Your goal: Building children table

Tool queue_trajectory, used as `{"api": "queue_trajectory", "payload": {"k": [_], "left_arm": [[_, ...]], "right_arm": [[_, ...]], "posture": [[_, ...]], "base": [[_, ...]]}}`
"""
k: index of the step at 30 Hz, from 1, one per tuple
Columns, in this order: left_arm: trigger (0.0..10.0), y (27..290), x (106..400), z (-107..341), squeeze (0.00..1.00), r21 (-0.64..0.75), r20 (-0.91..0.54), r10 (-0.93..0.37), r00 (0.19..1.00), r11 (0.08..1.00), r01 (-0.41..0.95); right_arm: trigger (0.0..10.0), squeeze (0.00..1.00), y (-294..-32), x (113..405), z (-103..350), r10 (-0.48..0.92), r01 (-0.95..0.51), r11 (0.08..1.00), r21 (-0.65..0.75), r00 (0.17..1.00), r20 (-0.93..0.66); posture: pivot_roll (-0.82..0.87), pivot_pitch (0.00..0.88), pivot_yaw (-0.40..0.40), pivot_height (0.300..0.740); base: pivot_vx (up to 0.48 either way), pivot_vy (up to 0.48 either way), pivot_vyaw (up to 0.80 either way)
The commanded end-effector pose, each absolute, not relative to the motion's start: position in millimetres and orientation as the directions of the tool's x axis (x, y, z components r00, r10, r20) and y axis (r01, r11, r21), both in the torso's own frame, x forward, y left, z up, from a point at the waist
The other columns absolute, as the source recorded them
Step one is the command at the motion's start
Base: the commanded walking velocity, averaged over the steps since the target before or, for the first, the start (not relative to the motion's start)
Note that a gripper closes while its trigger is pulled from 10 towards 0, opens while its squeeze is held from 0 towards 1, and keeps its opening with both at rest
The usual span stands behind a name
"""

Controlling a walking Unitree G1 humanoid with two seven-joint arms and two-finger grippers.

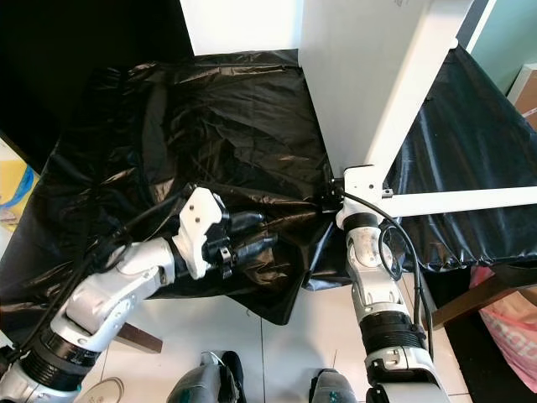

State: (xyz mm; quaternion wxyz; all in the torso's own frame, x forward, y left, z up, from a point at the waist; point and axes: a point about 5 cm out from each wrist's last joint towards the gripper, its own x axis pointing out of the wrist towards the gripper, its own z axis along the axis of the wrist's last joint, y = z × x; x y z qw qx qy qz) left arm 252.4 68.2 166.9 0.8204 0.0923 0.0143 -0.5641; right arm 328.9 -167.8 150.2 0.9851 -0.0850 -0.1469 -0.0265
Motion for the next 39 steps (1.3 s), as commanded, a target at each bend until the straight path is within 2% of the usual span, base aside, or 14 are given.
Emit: {"api": "queue_trajectory", "payload": {"k": [1,9,10,11,13,14,23,29,39], "left_arm": [[10.0,68.7,250.3,164.1,0.0,0.144,-0.14,-0.933,0.333,0.314,0.939],[10.0,69.6,250.6,167.7,0.0,0.162,-0.116,-0.937,0.329,0.309,0.937],[10.0,69.7,249.9,168.7,0.0,0.168,-0.112,-0.94,0.323,0.302,0.938],[10.0,69.8,249.4,170.2,0.0,0.178,-0.107,-0.942,0.319,0.297,0.938],[10.0,69.8,249.3,170.9,0.0,0.186,-0.104,-0.943,0.317,0.295,0.937],[10.0,69.9,249.1,171.9,0.0,0.194,-0.103,-0.943,0.315,0.292,0.937],[10.0,75.5,248.3,182.2,0.0,0.223,-0.087,-0.947,0.308,0.283,0.933],[10.0,82.6,242.2,186.1,0.0,0.231,-0.104,-0.956,0.274,0.245,0.942],[10.0,91.5,242.6,191.3,0.0,0.248,-0.112,-0.952,0.286,0.252,0.936]], "right_arm": [[10.0,0.0,-167.5,329.8,145.7,-0.021,0.068,0.984,-0.162,0.96,0.278],[10.0,0.0,-168.1,335.5,144.3,-0.045,0.081,0.989,-0.125,0.964,0.263],[9.4,0.0,-167.5,336.9,144.5,-0.047,0.079,0.99,-0.115,0.965,0.259],[7.2,0.0,-166.4,338.3,145.0,-0.041,0.07,0.992,-0.107,0.966,0.254],[7.2,0.0,-165.7,339.2,145.2,-0.036,0.064,0.993,-0.102,0.967,0.252],[0.0,0.0,-165.6,340.6,145.2,-0.037,0.063,0.993,-0.099,0.969,0.246],[0.0,0.0,-160.0,341.7,145.7,-0.002,0.029,0.994,-0.104,0.968,0.249],[0.0,0.0,-147.1,336.7,146.4,0.051,-0.024,0.994,-0.102,0.959,0.278],[0.0,0.0,-131.2,327.6,144.4,0.099,-0.082,0.994,-0.07,0.95,0.298]], "posture": [[-0.04,0.129,0.048,0.74],[-0.03,0.128,0.046,0.74],[-0.03,0.127,0.043,0.74],[-0.03,0.128,0.042,0.74],[-0.03,0.128,0.042,0.74],[-0.03,0.127,0.041,0.74],[-0.02,0.133,0.035,0.74],[-0.02,0.14,0.038,0.74],[-0.03,0.148,0.045,0.74]], "base": [[0.0,0.0,0.0],[0.0,0.0,0.0],[0.0,0.0,0.0],[0.0,0.0,0.0],[0.0,0.0,0.0],[0.0,0.0,0.0],[0.0,0.0,0.0],[0.0,0.0,0.0],[0.0,0.0,0.0]]}}
